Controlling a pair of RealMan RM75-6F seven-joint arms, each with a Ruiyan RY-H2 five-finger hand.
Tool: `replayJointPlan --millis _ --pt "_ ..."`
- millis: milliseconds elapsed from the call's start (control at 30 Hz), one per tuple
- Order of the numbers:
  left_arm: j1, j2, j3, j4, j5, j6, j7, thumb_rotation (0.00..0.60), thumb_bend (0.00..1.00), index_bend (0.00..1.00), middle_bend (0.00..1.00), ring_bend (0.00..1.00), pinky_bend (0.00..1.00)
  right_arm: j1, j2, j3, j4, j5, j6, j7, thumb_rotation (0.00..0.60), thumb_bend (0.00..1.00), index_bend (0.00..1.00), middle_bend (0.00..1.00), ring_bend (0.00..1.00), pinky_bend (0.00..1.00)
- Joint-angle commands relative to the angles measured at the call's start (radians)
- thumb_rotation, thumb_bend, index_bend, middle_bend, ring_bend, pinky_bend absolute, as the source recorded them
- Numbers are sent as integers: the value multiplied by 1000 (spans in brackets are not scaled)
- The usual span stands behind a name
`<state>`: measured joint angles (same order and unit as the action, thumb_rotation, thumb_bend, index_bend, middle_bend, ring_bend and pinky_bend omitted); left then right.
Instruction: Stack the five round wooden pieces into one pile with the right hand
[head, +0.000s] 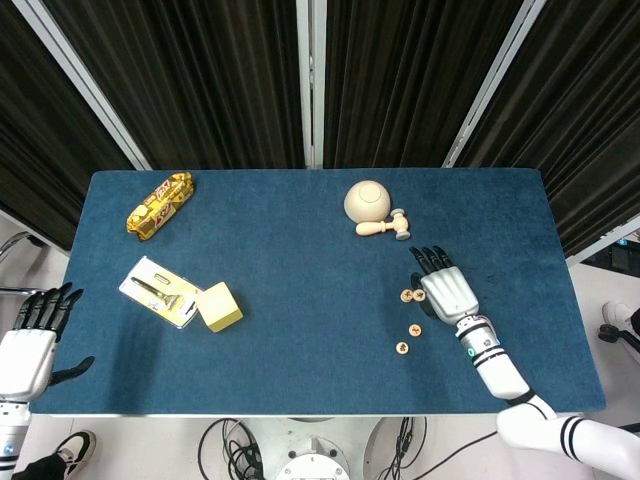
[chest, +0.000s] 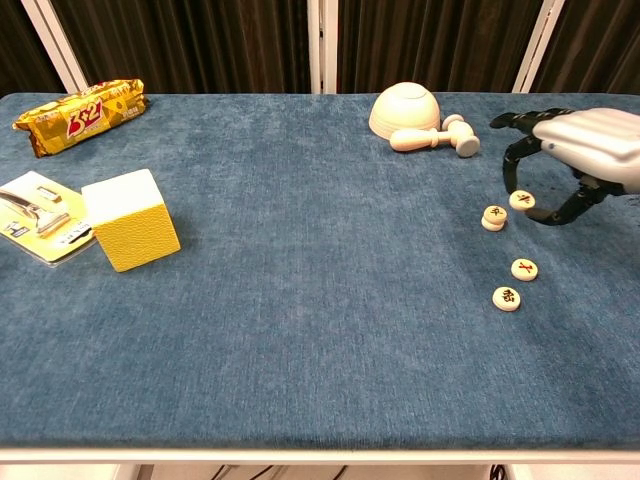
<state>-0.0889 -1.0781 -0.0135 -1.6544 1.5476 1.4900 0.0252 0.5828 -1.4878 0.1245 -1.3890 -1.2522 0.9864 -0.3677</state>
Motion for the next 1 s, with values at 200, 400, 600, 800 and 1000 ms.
replayJointPlan --millis 200,400,600,800,1000 --pt "-1 2 -1 6 -1 -1 -13 600 136 77 0 0 0 30 -46 13 45 55 -40 -34 600 276 529 8 0 0" --pt "-1 4 -2 6 0 1 -20 600 136 77 0 0 0 43 -48 15 45 61 -50 -34 600 276 529 8 0 0" --pt "-1 3 -1 5 0 0 -17 600 136 77 0 0 0 47 -44 12 35 62 -47 -32 600 275 529 9 0 0" --pt "-1 3 -1 5 1 0 -16 600 136 77 0 0 0 52 -44 10 33 65 -46 -33 600 275 520 8 0 0" --pt "-2 3 -2 7 -1 -1 -18 600 136 77 0 0 0 56 -45 7 34 73 -48 -41 600 275 494 8 0 0"
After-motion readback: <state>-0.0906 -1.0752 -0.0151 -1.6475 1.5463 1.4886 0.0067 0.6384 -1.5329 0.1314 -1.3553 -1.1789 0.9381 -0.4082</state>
